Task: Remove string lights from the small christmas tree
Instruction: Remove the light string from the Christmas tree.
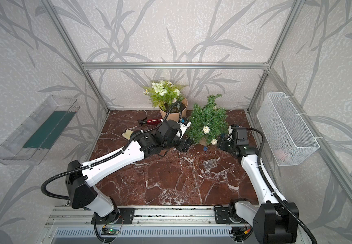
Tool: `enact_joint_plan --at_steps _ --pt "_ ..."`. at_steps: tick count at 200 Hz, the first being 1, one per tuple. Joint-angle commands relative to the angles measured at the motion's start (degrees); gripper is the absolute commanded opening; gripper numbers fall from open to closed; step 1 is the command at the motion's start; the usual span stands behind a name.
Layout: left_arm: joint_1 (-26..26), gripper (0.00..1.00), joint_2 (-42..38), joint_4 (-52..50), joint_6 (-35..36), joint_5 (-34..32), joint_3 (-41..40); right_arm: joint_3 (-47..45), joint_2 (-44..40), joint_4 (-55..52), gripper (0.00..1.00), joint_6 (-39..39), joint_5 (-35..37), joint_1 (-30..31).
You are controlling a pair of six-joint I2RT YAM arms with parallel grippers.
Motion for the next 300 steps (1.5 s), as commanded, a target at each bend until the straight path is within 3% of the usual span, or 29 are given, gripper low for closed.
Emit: enact_joint_plan --at_steps 1,66,110,136,172,217,241,300 --pt "-0.15 0.77 -2.0 -0.47 0.21 -1.6 -1.65 -0.7 -1.77 -0.02 0.55 0.96 2.68 -1.16" --pt "-0.11 0.77 -3.34 -0.13 0.01 -2.37 -3.92 -3.93 4.75 3.62 0.58 2.88 -3.48 -8.24" --pt "-0.08 0.76 -3.6 -0.2 0.22 -2.68 -4.44 -1.3 11.2 7.61 0.6 4.65 -5.88 -9.56" --pt "-0.07 0.77 -3.5 -0.38 0.12 -2.94 -4.79 1.19 16.86 7.56 0.6 4.84 -9.33 -9.47" --pt "-0.07 0.77 -4.03 0.57 -0.27 -3.64 -6.13 -6.68 18.4 15.7 0.59 8.08 -9.67 -8.2" --pt "-0.13 0.76 -4.14 -0.01 0.09 -4.01 -6.38 -8.38 27.16 24.16 0.59 12.15 -10.47 -1.3" --pt "-0.07 0.76 -5.59 -0.3 0.07 -4.81 -7.43 -7.17 31.88 26.99 0.48 13.4 -11.02 1.37" --pt "0.04 0.76 -9.0 0.22 0.16 -6.63 -11.2 -10.51 33.96 30.98 0.04 17.19 -7.16 10.78"
